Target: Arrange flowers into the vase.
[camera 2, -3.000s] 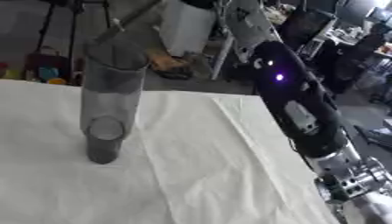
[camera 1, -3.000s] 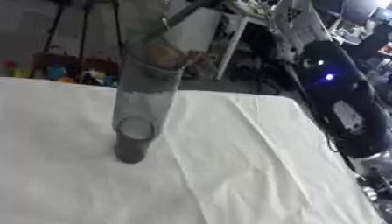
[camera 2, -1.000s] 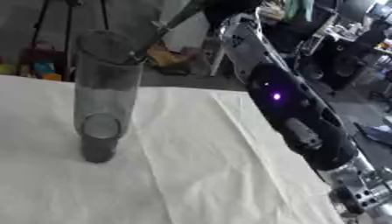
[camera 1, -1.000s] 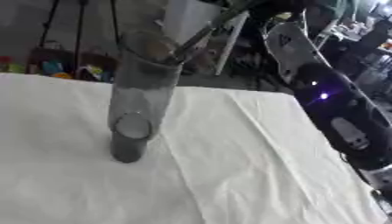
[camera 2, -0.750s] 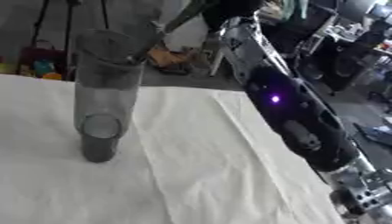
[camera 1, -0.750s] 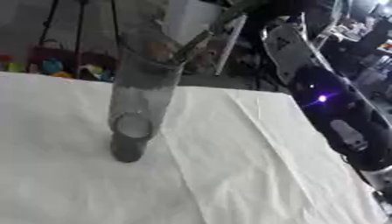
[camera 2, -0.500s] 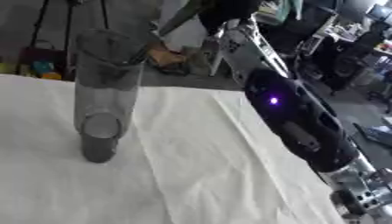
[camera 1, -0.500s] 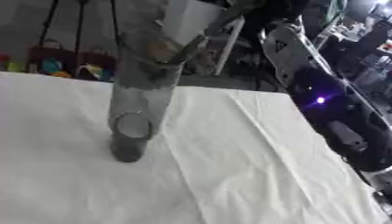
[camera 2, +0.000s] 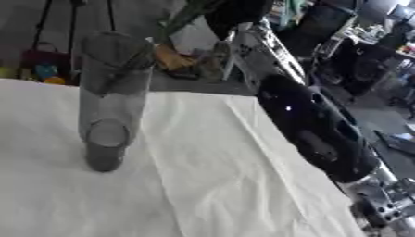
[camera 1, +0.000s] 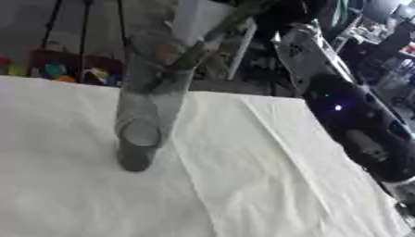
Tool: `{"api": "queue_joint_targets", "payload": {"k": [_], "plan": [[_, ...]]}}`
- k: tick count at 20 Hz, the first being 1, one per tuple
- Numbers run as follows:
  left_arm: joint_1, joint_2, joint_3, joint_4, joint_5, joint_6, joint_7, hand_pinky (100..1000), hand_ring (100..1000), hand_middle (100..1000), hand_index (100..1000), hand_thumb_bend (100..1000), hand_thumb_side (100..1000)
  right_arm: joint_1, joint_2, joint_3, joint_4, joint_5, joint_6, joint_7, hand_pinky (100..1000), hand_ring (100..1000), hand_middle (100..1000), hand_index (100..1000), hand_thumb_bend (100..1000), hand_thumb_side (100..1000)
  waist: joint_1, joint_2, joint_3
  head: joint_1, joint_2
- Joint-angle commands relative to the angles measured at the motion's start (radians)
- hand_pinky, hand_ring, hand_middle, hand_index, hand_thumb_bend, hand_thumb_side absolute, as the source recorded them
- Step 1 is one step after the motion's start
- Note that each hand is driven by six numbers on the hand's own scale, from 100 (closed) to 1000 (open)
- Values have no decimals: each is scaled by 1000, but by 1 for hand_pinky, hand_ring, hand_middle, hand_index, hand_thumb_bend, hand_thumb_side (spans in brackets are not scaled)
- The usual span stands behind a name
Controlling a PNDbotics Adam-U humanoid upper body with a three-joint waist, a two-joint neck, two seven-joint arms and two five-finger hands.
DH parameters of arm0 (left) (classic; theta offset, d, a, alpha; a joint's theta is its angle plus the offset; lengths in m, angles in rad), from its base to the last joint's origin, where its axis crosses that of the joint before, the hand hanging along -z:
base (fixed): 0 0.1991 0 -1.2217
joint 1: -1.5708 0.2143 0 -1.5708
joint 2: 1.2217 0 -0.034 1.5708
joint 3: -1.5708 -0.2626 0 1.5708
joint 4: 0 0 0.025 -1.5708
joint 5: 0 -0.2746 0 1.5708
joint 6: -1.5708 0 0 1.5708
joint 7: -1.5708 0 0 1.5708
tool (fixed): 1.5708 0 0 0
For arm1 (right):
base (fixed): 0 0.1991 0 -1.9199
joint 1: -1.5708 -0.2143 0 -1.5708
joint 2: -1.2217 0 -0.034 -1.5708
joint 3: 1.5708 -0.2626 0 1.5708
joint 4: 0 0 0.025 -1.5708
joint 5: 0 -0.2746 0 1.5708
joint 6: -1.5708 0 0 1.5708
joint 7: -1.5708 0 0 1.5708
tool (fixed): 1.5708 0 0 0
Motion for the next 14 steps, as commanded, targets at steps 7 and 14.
{"api": "queue_joint_targets", "payload": {"k": [7,14], "plan": [[-11,9,1,-13,-1,4,4,760,755,834,930,100,858,-1,-48,-12,-11,97,27,39,214,440,537,576,457,705,3,-21,-5,0,-7],[-11,9,2,-13,-2,7,6,760,755,833,930,100,859,4,-49,-12,-20,175,34,79,295,521,613,644,471,749,2,-21,-9,1,-8]]}}
